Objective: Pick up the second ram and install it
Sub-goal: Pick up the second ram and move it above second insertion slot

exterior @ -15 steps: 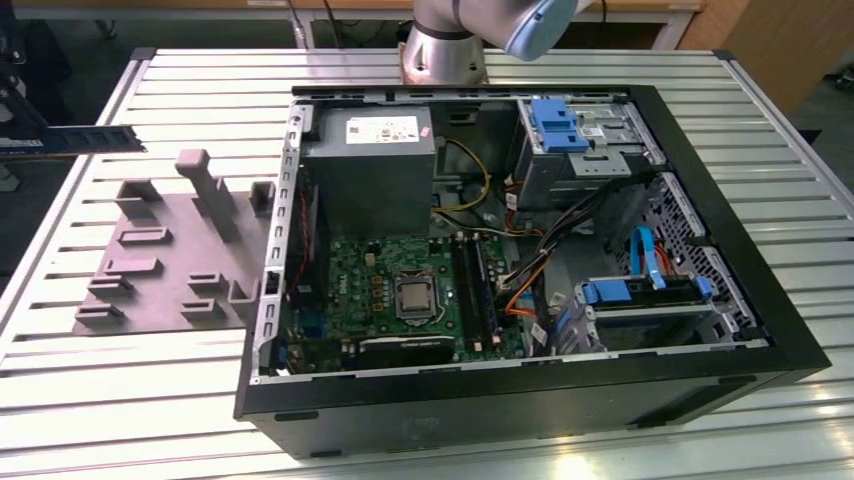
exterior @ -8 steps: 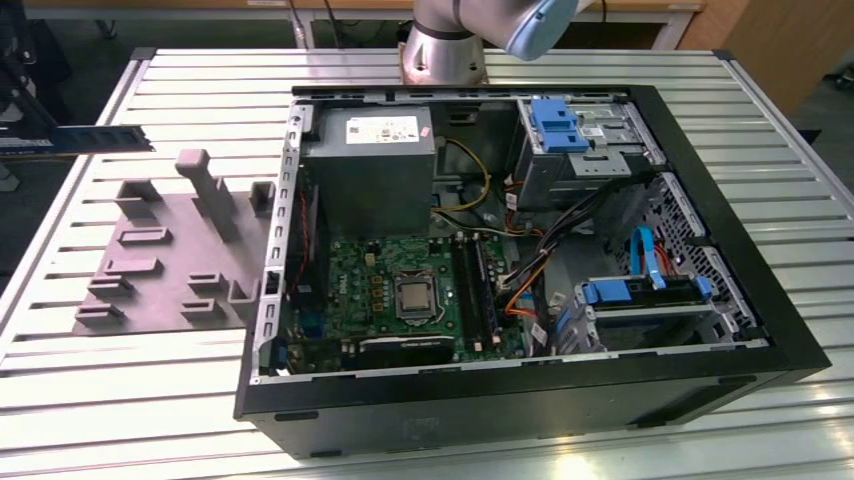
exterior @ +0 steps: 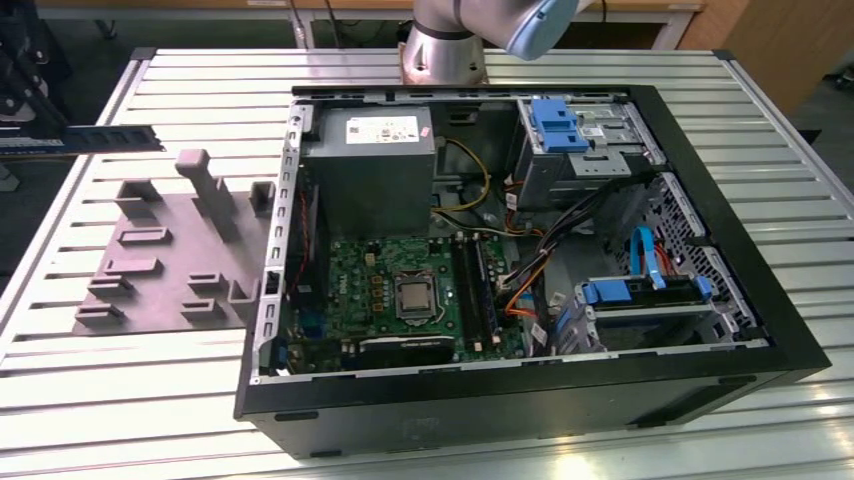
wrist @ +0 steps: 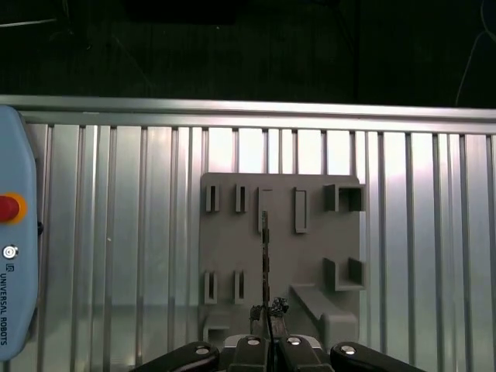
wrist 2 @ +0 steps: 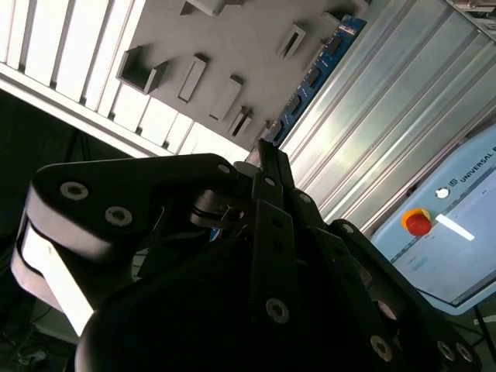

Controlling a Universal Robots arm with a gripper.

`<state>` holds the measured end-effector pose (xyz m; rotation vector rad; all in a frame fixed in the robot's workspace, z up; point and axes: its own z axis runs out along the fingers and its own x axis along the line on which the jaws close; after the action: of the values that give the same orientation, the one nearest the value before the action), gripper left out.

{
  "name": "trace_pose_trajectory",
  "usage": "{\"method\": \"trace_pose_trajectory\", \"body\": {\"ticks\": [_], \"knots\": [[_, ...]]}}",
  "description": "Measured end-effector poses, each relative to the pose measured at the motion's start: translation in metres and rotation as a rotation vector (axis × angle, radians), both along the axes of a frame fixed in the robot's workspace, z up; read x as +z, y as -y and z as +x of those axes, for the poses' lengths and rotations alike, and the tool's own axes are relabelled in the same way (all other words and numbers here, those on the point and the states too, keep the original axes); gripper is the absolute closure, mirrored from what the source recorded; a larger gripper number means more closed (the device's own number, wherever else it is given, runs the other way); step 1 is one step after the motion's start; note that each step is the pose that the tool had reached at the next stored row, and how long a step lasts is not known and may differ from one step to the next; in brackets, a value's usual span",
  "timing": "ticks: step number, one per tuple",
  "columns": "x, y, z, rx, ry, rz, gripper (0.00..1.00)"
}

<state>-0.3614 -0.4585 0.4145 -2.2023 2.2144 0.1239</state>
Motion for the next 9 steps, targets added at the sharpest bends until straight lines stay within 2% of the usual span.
{"method": "trace_pose_trajectory", "body": {"ticks": [9], "knots": [[0.0,0.0,0.0081,0.0,0.0,0.0,0.88]]}}
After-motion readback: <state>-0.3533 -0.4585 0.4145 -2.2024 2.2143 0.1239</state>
